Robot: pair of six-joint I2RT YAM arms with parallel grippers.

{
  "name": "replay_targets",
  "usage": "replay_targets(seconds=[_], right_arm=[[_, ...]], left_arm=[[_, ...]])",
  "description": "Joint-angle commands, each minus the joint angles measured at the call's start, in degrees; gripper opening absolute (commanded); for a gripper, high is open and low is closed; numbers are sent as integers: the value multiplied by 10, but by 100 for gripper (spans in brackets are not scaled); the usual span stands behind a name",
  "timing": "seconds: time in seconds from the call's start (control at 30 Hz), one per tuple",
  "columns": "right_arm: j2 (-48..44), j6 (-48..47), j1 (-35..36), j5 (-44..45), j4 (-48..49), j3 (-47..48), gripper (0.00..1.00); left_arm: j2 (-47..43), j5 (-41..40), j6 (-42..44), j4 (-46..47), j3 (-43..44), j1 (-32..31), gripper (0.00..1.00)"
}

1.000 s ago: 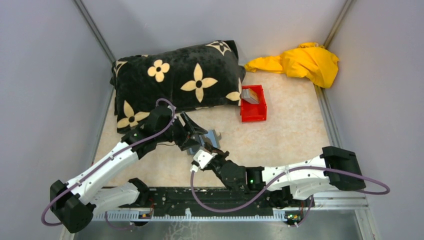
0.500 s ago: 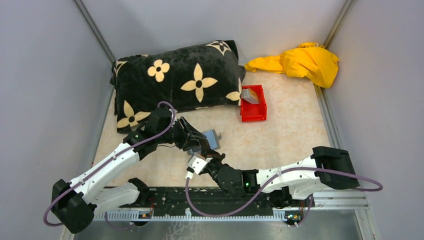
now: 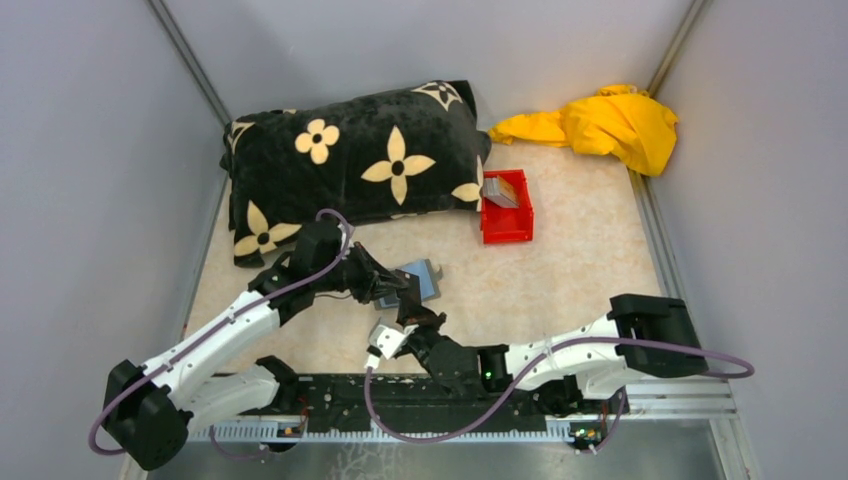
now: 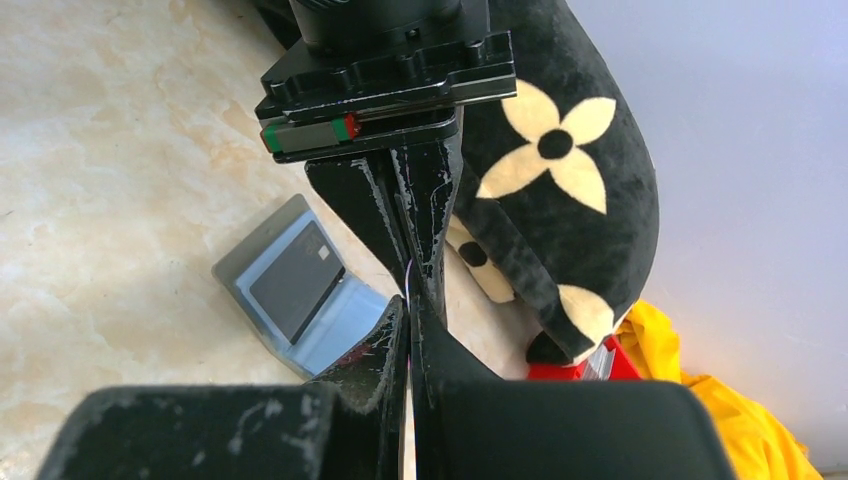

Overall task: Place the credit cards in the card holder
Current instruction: Insert the credit card into the card holder.

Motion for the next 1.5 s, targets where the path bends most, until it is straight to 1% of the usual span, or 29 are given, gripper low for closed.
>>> replay_targets(seconds=[0.0, 0.1, 0.2, 0.3, 0.33, 0.4, 0.53, 0.7, 0.77, 0.83, 0.87, 0.97, 1.03, 1.1, 1.2, 1.37, 1.47], right_arm=[[4, 4, 13, 17, 28, 0, 0], [10, 29, 13, 37, 15, 0, 1], [7, 77, 13, 49, -14, -1, 23], [-9, 128, 13, 57, -35, -8, 39], [-17, 146, 13, 57, -43, -11, 42], [-35, 178, 13, 58, -58, -16, 46], [-73, 229, 12, 64, -80, -25, 47], [-116, 283, -5, 67, -82, -41, 47], [-128, 323, -25, 57, -111, -39, 47], [-139, 383, -59, 30, -162, -29, 44], [-143, 405, -75, 14, -168, -30, 42], [-146, 446, -127, -31, -194, -19, 31], [-138, 470, -155, -63, -212, -8, 21], [-121, 498, -183, -97, -235, 10, 11], [-92, 532, -220, -141, -256, 32, 0], [-41, 592, -286, -245, -275, 59, 0], [-10, 605, -309, -278, -278, 73, 0]], left_arm=[[-16, 12, -5, 46, -20, 7, 0], [-23, -2, -7, 72, -35, 7, 0], [-24, -39, 1, 84, -43, 8, 0], [-24, -80, 15, 96, -53, 7, 0], [-25, -94, 20, 104, -58, 8, 0], [-27, -125, 32, 109, -65, 8, 0], [-29, -161, 53, 132, -88, 8, 0], [-26, -174, 84, 168, -116, 8, 0], [-22, -175, 96, 187, -128, 7, 0], [-14, -175, 109, 200, -132, 8, 0], [-9, -175, 116, 204, -134, 8, 0], [5, -172, 138, 226, -139, 8, 0], [15, -170, 151, 236, -141, 7, 0], [28, -168, 159, 243, -141, 8, 0], [43, -169, 167, 253, -146, 8, 0], [63, -182, 179, 284, -164, 8, 0], [76, -185, 183, 300, -172, 7, 0]])
